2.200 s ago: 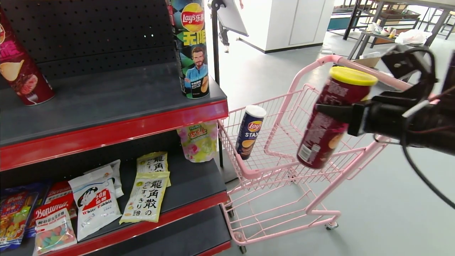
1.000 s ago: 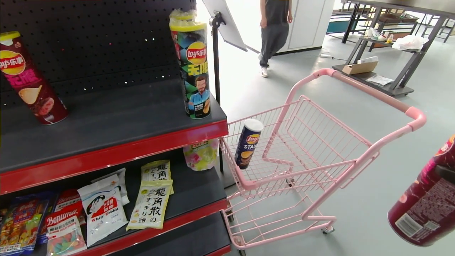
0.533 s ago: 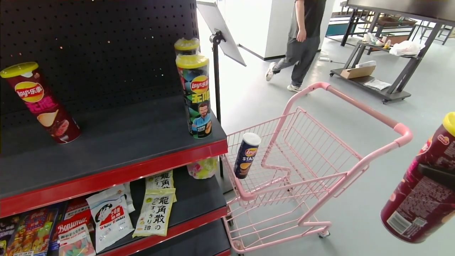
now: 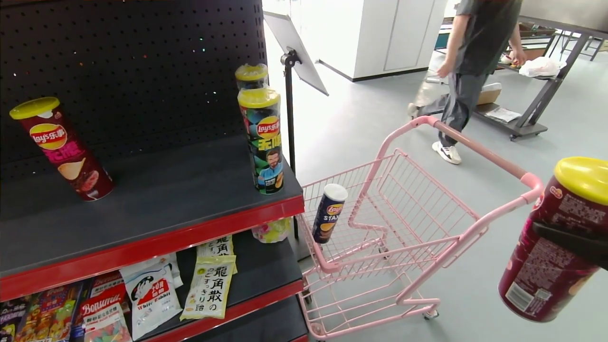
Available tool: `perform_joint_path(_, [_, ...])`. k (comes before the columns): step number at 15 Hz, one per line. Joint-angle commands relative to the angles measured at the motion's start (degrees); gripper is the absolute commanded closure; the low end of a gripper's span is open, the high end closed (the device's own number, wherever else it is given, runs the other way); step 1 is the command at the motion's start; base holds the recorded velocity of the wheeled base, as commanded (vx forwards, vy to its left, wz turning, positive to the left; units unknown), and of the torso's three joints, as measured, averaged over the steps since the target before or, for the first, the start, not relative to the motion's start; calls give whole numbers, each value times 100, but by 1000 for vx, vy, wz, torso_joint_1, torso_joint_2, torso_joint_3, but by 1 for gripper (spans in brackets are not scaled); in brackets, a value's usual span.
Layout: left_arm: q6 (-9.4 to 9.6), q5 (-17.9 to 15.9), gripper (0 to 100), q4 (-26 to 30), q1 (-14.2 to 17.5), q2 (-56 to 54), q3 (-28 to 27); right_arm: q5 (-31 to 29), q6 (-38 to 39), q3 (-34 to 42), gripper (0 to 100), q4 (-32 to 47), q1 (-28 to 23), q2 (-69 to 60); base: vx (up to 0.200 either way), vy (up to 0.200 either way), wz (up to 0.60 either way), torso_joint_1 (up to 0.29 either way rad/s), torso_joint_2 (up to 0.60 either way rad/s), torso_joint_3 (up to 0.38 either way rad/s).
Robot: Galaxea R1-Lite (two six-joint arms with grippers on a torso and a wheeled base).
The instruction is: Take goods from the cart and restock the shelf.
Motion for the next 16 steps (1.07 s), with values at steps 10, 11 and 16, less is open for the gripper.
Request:
perform_joint_path(10, [8, 1, 0, -1, -1, 5, 1, -1, -27, 53, 100, -5, -16, -37, 0, 0, 480, 5, -1, 0])
perform_joint_path(11, [17, 1, 0, -1, -1, 5, 1, -9, -19, 79, 100, -5, -34, -55, 0, 0, 0, 0, 0, 0])
perform_joint_path(16, [8, 1, 0, -1, -1, 5, 1, 8, -27, 668, 100, -594, 37, -301, -160, 0, 0, 3, -1, 0])
